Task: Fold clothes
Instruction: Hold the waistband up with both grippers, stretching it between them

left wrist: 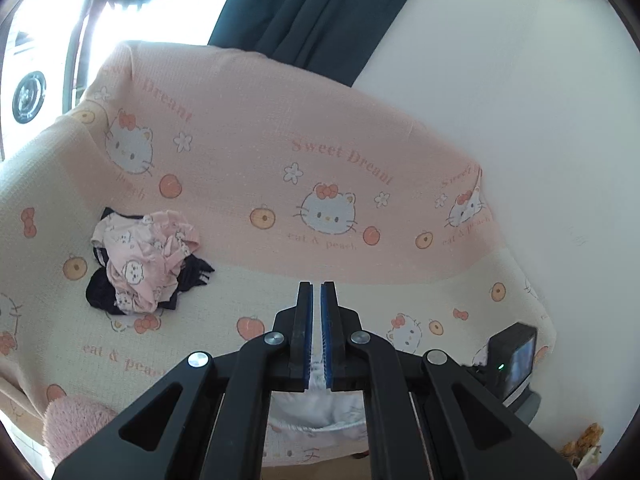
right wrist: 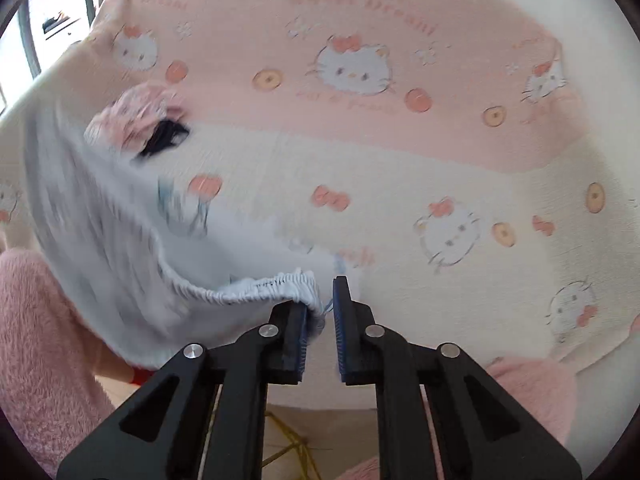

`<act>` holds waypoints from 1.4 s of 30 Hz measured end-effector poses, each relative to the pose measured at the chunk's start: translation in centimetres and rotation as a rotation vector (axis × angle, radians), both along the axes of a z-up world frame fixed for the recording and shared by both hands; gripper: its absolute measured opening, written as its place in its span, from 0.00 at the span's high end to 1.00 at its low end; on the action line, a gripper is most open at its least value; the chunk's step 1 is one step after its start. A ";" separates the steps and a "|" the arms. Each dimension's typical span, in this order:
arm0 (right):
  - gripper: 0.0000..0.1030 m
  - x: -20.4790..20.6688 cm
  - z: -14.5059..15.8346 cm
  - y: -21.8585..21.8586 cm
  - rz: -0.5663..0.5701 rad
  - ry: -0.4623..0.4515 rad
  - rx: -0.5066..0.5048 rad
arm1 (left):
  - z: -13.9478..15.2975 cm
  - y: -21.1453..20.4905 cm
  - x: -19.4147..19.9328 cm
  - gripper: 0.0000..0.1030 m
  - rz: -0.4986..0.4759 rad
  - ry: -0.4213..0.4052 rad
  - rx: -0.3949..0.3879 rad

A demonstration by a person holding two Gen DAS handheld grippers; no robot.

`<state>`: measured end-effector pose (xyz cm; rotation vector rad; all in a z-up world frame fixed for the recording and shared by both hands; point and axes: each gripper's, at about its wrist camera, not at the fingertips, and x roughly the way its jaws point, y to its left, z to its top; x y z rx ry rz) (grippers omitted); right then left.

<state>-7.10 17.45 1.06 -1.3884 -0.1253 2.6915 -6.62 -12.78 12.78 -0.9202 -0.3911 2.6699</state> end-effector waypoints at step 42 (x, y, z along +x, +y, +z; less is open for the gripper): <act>0.90 1.2 19.8 5.8 0.072 0.373 -0.227 | 9.8 6.3 -4.4 0.96 -0.172 0.177 -0.325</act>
